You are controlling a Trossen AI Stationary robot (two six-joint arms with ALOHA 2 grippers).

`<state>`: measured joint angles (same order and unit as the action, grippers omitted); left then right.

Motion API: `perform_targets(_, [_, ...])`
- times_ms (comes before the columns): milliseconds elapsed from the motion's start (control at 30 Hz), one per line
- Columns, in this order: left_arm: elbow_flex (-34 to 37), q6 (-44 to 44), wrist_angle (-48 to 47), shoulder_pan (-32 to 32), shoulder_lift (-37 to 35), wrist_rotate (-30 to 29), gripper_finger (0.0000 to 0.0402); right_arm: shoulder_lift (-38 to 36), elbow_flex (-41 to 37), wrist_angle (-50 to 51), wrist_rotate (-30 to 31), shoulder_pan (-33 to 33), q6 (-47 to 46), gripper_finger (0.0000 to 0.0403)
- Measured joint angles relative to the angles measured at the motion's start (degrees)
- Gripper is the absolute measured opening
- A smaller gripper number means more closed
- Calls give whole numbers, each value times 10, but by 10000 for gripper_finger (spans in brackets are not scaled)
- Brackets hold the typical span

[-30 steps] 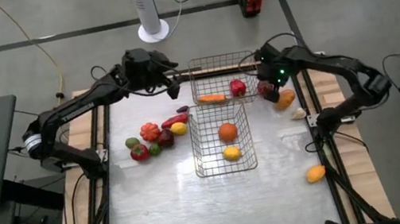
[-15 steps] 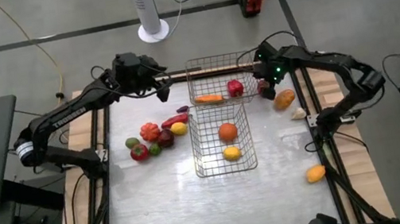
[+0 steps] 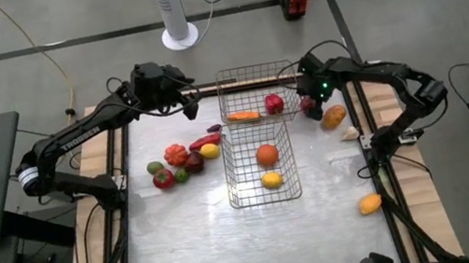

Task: Sort produce into baskets
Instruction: Put the right tomato into the bottom wire basket

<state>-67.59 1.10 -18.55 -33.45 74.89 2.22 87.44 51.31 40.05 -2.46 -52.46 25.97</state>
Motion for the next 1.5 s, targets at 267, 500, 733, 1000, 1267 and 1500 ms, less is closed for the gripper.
perform_targets(267, [0, -9, 0, 0, 0, -14, 279, -2, -20, -30, -3, 1, -11, 343])
perform_targets(500, [0, 4, 0, 0, 0, -16, 279, -22, -6, 0, 11, 14, -32, 335])
perform_targets(733, [0, 17, 12, 0, 0, -16, 279, -67, 46, 102, 28, 41, -88, 335])
perform_targets(1000, [0, 32, 51, 0, 0, -30, 279, -99, 140, 249, 3, 105, -150, 337])
perform_targets(1267, [0, 62, 56, 0, 0, -46, 279, -131, 182, 251, -81, 196, -170, 338])
perform_targets(1500, [0, 83, 56, 10, 0, -46, 279, -152, 183, 91, -70, 262, -179, 338])
